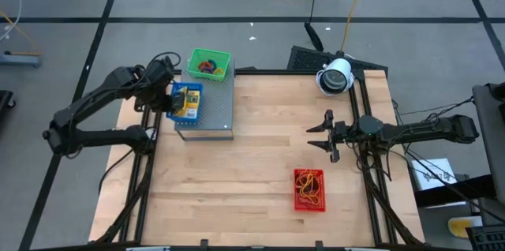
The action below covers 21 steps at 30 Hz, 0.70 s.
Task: Pick & Place Office Desk Supplies
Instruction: Put the blue bin on the shelf with crayons
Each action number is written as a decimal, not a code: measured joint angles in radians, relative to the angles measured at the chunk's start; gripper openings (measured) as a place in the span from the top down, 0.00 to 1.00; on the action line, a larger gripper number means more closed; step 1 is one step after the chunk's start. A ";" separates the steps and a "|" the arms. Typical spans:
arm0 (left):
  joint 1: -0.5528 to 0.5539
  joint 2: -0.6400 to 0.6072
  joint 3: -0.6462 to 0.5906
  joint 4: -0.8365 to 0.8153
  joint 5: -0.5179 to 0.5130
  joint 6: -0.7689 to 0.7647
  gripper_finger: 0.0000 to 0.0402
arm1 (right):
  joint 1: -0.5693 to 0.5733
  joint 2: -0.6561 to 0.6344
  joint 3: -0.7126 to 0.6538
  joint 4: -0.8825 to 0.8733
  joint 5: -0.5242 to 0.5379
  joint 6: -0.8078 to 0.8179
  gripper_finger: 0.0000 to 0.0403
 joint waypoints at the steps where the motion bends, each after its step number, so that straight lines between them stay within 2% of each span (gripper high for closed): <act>1: 0.013 0.006 0.000 0.000 0.003 0.012 0.97 | 0.000 0.000 0.000 0.000 0.000 0.000 0.55; 14: 0.079 0.038 0.000 0.046 -0.003 0.073 0.98 | 0.000 0.000 0.000 0.000 0.000 0.000 0.55; 21: 0.079 0.038 0.000 0.044 -0.005 0.080 0.91 | 0.000 0.000 0.000 0.000 0.000 0.000 0.55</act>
